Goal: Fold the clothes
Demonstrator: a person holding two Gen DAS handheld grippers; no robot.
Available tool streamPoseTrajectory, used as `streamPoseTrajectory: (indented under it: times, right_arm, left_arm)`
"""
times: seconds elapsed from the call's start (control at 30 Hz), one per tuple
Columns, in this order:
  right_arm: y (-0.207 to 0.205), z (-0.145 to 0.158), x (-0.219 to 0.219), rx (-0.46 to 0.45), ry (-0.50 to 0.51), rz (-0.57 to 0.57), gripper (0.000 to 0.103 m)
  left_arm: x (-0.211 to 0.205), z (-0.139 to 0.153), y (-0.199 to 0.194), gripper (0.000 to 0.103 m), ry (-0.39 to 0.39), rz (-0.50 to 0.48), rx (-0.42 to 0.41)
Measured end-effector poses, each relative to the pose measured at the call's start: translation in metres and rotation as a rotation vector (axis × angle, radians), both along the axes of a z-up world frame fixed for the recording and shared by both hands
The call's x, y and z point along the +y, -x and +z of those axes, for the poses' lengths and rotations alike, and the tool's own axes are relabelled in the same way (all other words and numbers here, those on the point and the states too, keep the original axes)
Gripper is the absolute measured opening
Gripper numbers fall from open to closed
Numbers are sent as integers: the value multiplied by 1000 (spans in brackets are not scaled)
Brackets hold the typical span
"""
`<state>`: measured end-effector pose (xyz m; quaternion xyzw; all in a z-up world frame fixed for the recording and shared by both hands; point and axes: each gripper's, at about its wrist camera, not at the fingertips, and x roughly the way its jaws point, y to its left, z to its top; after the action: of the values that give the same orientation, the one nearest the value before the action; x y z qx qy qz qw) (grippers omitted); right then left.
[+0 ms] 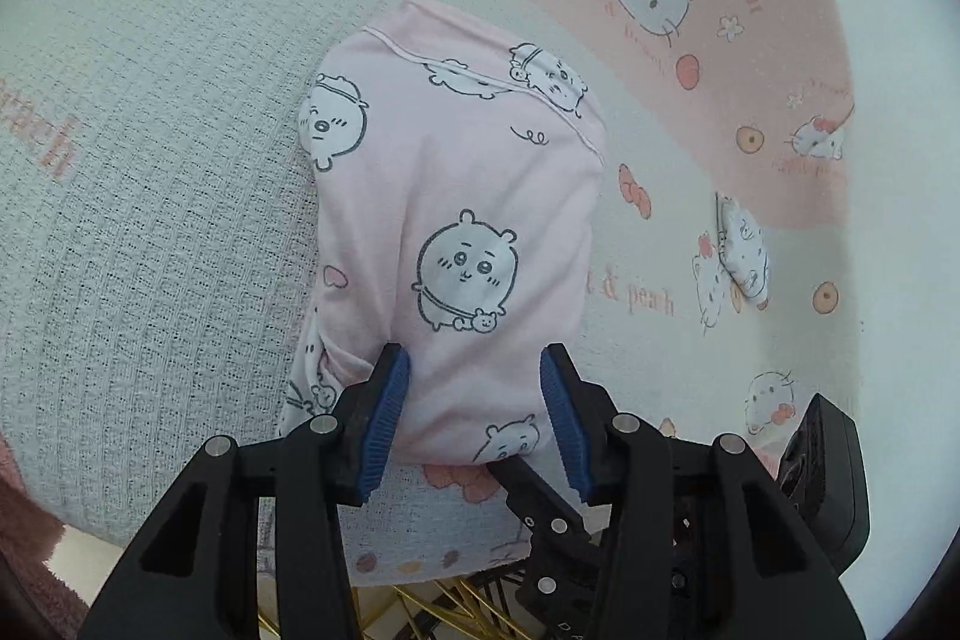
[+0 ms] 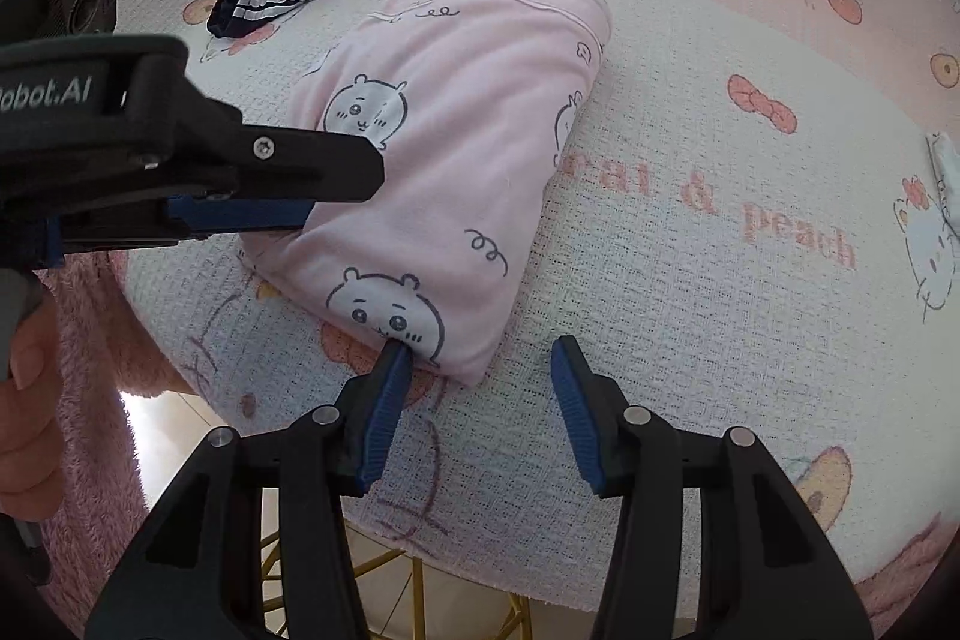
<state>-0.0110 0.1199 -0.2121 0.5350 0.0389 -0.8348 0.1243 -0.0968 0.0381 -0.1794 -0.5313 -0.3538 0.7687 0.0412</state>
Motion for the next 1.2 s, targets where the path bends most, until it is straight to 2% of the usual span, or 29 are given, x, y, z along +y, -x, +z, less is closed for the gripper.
streamPoseTrajectory:
  times: [0.13, 0.2, 0.27, 0.33, 0.43, 0.53, 0.6, 0.7, 0.77, 0.83, 0.93, 1.0, 1.07, 1.13, 1.2]
  right_arm:
    - [-1, 0, 0, 26, -45, -34, 49]
    - [-3, 0, 5, 13, -55, -54, 49]
    - [-7, -1, 13, 0, -79, -79, 49]
    - [-12, -1, 23, -2, -125, -108, 50]
    - [-16, -1, 42, 3, -176, -169, 50]
    - [-16, -2, 57, -58, -32, -160, 50]
    - [-20, -2, 49, -57, 7, -120, 49]
    - [-25, -3, 34, -47, -15, -60, 49]
    - [-24, -8, 24, -42, -34, -29, 49]
    - [-23, -6, 20, -21, -37, -23, 49]
    - [-24, 6, 24, 18, 13, -51, 49]
    - [-26, 15, 31, 52, 15, -91, 49]
    - [-21, 14, 28, 76, -45, -131, 50]
    - [-5, 0, 6, 45, -83, -126, 50]
    - [1, -18, 4, 2, -102, -103, 50]
  left_arm:
    - [4, -2, 3, 41, 20, -33, -8]
    - [3, -7, 7, 34, 4, -24, -17]
    - [-4, -10, 4, 30, -29, -4, -25]
    - [-8, -13, 3, 29, -49, 8, -30]
    - [-4, -11, 3, 29, -19, -4, -27]
    - [1, -11, 5, 29, 3, -14, -23]
    - [0, -12, 4, 29, -11, -6, -24]
    - [0, -13, 4, 29, -26, 2, -22]
    - [2, -9, 2, 29, -9, 5, -13]
    - [3, -4, -1, 29, 14, 8, -3]
    - [3, 8, -12, 30, 38, 15, 38]
    - [-5, 5, -21, 30, -30, 62, 40]
    - [-13, -6, -26, 30, -78, 107, 3]
    - [-18, -9, -26, 29, -67, 124, -24]
    - [-19, -2, -26, 29, 14, 129, -47]
